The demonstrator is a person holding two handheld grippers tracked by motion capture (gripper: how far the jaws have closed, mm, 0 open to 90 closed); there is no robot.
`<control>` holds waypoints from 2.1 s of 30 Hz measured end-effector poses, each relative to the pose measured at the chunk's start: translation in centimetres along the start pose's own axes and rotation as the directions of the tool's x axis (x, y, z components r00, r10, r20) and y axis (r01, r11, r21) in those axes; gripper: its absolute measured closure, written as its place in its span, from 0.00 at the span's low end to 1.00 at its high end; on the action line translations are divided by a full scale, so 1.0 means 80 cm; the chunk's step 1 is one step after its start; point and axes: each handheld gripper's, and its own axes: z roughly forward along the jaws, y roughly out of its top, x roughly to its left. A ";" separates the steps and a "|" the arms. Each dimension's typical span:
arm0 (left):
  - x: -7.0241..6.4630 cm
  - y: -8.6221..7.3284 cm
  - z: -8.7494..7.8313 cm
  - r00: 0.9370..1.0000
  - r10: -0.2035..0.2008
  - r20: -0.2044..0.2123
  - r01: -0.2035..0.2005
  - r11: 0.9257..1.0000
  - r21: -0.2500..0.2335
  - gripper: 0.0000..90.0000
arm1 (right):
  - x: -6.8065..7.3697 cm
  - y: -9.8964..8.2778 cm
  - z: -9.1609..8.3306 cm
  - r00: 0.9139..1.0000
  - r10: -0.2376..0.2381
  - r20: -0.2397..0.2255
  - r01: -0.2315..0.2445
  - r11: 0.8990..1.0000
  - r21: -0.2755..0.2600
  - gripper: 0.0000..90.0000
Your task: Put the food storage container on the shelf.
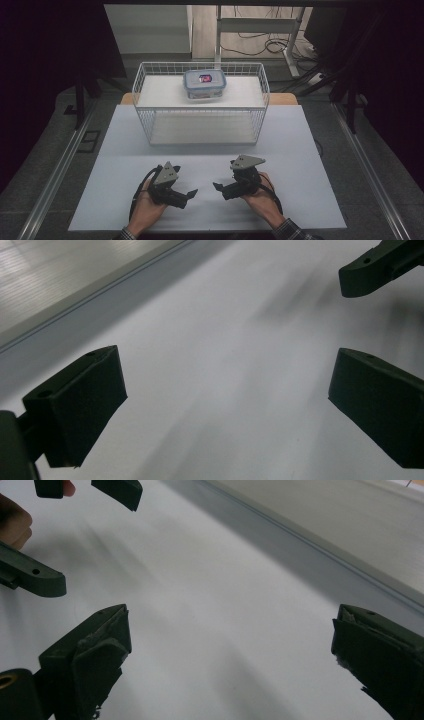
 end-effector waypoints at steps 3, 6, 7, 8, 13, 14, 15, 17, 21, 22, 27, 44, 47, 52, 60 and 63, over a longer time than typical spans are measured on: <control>-0.002 -0.003 -0.001 1.000 0.007 -0.007 -0.007 1.000 0.012 0.01 | 0.002 -0.005 -0.001 1.000 -0.001 -0.001 0.001 1.000 0.010 0.03; -0.002 -0.006 -0.003 1.000 0.003 -0.010 -0.003 1.000 0.019 0.01 | 0.004 -0.009 -0.005 1.000 -0.008 0.004 0.008 1.000 0.016 0.03; -0.002 -0.007 -0.004 1.000 0.000 -0.010 0.000 1.000 0.020 0.01 | 0.004 -0.010 -0.006 1.000 -0.011 0.005 0.011 1.000 0.017 0.03; -0.002 -0.008 -0.005 1.000 -0.001 -0.010 0.001 1.000 0.021 0.01 | 0.005 -0.012 -0.007 1.000 -0.011 0.007 0.011 1.000 0.017 0.03; -0.003 -0.012 -0.009 1.000 -0.008 -0.007 0.008 1.000 0.027 0.01 | 0.006 -0.016 -0.013 1.000 -0.017 0.015 0.017 1.000 0.021 0.03; -0.003 -0.014 -0.010 1.000 -0.006 -0.009 0.006 0.999 0.032 0.01 | 0.006 -0.017 -0.014 1.000 -0.015 0.016 0.015 1.000 0.020 0.03; -0.003 -0.014 -0.011 1.000 -0.007 -0.010 0.008 0.999 0.033 0.01 | 0.006 -0.019 -0.016 1.000 -0.015 0.018 0.015 1.000 0.019 0.03; -0.003 -0.017 -0.013 1.000 -0.009 -0.012 0.009 0.999 0.038 0.02 | 0.005 -0.020 -0.018 1.000 -0.012 0.018 0.012 1.000 0.021 0.03; -0.001 -0.023 -0.019 1.000 -0.019 -0.015 0.020 0.999 0.049 0.02 | 0.003 -0.024 -0.025 1.000 -0.001 0.020 0.001 1.000 0.018 0.03; -0.001 -0.024 -0.021 1.000 -0.019 -0.019 0.020 0.998 0.051 0.02 | 0.003 -0.024 -0.025 1.000 -0.001 0.020 0.001 1.000 0.018 0.03; 0.005 -0.032 -0.033 0.999 -0.039 -0.028 0.040 0.998 0.051 0.02 | -0.002 -0.030 -0.033 0.999 0.013 0.030 -0.013 1.000 0.011 0.02; 0.016 -0.056 -0.068 0.993 -0.084 -0.079 0.087 0.995 0.048 0.02 | -0.014 -0.052 -0.060 0.996 0.059 0.073 -0.059 0.998 0.005 0.01; 0.019 -0.062 -0.075 0.991 -0.095 -0.090 0.099 0.994 0.044 0.02 | -0.015 -0.055 -0.064 0.995 0.062 0.078 -0.063 0.998 0.006 0.01; 0.023 -0.070 -0.085 0.988 -0.113 -0.102 0.118 0.992 0.044 0.02 | -0.019 -0.062 -0.073 0.992 0.080 0.098 -0.080 0.997 0.000 0.01; 0.025 -0.081 -0.099 0.986 -0.109 -0.126 0.116 0.992 0.045 0.03 | -0.025 -0.075 -0.091 0.986 0.097 0.136 -0.099 0.995 0.002 0.00; 0.028 -0.088 -0.106 0.983 -0.113 -0.143 0.121 0.991 0.054 0.03 | -0.028 -0.082 -0.099 0.982 0.105 0.156 -0.109 0.994 0.015 0.00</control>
